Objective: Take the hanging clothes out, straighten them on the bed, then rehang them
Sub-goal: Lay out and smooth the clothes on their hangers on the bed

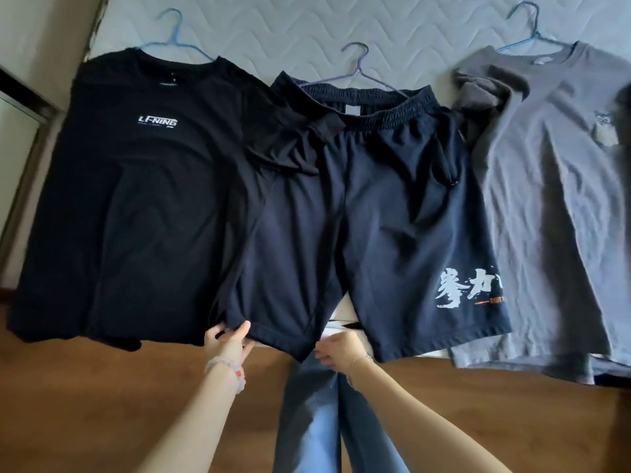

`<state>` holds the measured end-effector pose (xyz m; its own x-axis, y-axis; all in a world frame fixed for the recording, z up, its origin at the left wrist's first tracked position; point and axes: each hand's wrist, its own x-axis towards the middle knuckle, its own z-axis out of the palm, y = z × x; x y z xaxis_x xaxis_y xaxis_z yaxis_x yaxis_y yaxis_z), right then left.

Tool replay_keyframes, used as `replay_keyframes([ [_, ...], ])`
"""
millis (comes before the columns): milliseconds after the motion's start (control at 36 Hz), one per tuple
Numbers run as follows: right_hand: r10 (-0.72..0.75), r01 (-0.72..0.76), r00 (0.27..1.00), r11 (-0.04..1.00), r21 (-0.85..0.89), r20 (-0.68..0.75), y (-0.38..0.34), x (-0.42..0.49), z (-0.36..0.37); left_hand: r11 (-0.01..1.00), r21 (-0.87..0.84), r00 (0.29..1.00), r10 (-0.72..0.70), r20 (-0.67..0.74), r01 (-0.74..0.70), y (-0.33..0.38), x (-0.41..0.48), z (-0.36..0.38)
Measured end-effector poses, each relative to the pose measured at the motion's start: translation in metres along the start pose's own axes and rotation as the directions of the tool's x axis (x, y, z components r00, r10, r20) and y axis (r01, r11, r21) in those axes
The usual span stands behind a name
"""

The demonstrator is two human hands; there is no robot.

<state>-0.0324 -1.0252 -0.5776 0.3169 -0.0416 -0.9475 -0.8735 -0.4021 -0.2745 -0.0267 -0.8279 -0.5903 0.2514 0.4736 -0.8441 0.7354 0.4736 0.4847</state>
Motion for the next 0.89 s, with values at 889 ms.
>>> replay_keyframes([
  [889,-0.379,0.366,0.904,0.925,-0.101,-0.199,0.089,-0.02,-0.315,0.923,0.336,0.974,0.218,-0.053,-0.188,-0.138,-0.165,0.159],
])
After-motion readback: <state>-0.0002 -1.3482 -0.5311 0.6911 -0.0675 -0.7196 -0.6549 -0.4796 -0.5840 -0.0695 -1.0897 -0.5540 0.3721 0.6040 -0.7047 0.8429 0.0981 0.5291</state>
